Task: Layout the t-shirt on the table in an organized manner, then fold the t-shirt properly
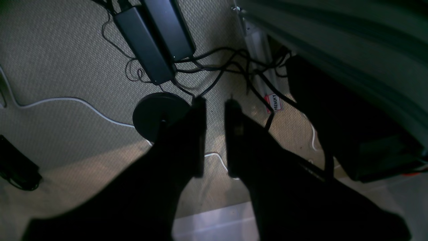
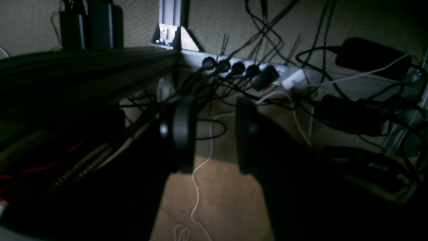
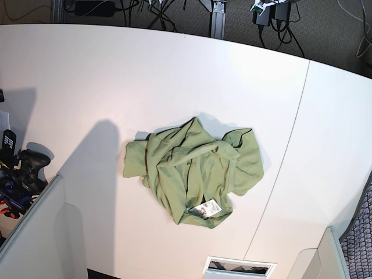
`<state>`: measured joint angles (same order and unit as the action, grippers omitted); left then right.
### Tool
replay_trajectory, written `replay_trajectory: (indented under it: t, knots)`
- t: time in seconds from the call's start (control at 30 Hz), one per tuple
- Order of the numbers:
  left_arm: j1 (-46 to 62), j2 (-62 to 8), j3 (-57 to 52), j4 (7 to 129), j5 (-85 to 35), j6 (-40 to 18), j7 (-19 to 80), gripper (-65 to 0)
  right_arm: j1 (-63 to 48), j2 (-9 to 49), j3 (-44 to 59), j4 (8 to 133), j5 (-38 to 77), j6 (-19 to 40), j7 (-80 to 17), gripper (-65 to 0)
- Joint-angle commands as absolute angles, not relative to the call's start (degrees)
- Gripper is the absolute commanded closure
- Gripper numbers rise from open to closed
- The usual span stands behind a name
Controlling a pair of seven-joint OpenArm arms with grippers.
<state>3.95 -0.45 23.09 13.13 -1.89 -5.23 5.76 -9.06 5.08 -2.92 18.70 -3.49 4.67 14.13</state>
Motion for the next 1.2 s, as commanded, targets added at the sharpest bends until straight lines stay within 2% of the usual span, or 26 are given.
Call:
replay_trajectory:
  t: [0.0,0.17,0.4,0.5,0.7,0.87,1.17]
  knots:
    - [4.01,-0.14,23.18,13.43,-1.65,-5.89,6.04,-9.7,-9.39,5.39,-2.98,19.03,-3.66,4.71,15.03,-18.8]
    - [4.05,-0.16,23.18,13.43,-1.61,-12.58,6.02,-9.7,-9.41,5.45,-2.98,19.03,-3.66,4.71,15.03,-18.9]
    - [6.98,-0.21,23.18,16.27,3.70,-12.88,6.59,-9.7,-13.23,6.37,-2.98,22.96,-3.66,4.71,15.03,-18.8]
    - [10.04,-0.34,23.18,21.12,4.34,-13.45,7.77,-9.7,-16.78,7.14,-2.98,27.42,-3.64,4.71,15.00,-18.8]
    - [19.55,-3.60,23.18,38.48,1.69,-23.35,5.34,-9.7,-25.74,9.56,-3.14,39.90,-3.62,4.75,14.98,-18.8]
    - [27.79,-6.98,23.18,55.96,-0.54,-22.22,7.44,-9.7,-33.06,12.62,-3.14,52.27,-1.89,4.75,14.57,-18.9]
    - [41.54,-13.23,23.16,82.61,-0.36,-15.66,9.56,-9.7,-44.49,19.05,-3.14,77.43,0.01,4.69,9.58,-18.8]
